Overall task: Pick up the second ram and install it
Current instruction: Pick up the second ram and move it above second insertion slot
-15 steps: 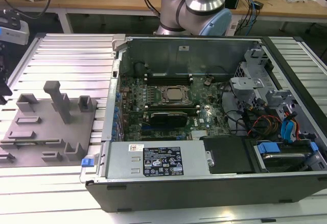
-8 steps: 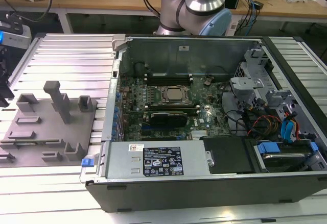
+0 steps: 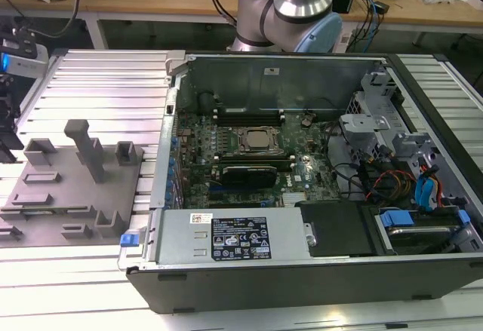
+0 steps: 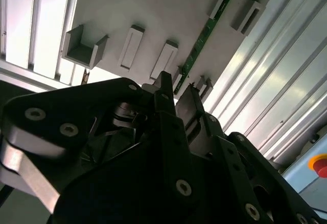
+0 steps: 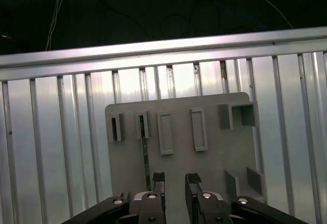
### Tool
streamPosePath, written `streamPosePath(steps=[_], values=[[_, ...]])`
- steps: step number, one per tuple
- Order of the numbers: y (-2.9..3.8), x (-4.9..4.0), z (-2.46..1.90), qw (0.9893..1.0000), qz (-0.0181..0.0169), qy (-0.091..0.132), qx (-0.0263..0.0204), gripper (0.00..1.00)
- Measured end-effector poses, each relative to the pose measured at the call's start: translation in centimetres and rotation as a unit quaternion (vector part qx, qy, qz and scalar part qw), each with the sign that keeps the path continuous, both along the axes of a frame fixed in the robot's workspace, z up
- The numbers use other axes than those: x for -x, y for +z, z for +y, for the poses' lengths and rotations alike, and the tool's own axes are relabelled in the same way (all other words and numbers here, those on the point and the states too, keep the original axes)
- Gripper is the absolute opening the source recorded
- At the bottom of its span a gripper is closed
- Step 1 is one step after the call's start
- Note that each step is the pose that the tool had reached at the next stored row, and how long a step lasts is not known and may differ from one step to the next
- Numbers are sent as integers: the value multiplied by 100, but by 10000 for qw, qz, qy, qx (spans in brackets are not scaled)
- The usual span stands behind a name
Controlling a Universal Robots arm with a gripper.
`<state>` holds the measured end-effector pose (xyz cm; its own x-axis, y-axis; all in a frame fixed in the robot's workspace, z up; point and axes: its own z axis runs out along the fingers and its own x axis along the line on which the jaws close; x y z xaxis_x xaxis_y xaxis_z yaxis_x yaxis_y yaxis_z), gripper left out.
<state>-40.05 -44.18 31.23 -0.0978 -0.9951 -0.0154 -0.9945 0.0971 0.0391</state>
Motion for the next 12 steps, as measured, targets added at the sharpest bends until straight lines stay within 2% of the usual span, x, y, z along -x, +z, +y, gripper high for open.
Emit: streamPosePath(steps=[3,6,8,10,12], values=[[-11,1,-41,10000,0,-1,0,30],[-16,1,-175,10000,0,-1,0,30],[-19,0,-244,10000,0,0,0,30],[-28,1,-268,10000,0,-1,0,30],[-69,-3,-281,10000,1,-1,0,30]])
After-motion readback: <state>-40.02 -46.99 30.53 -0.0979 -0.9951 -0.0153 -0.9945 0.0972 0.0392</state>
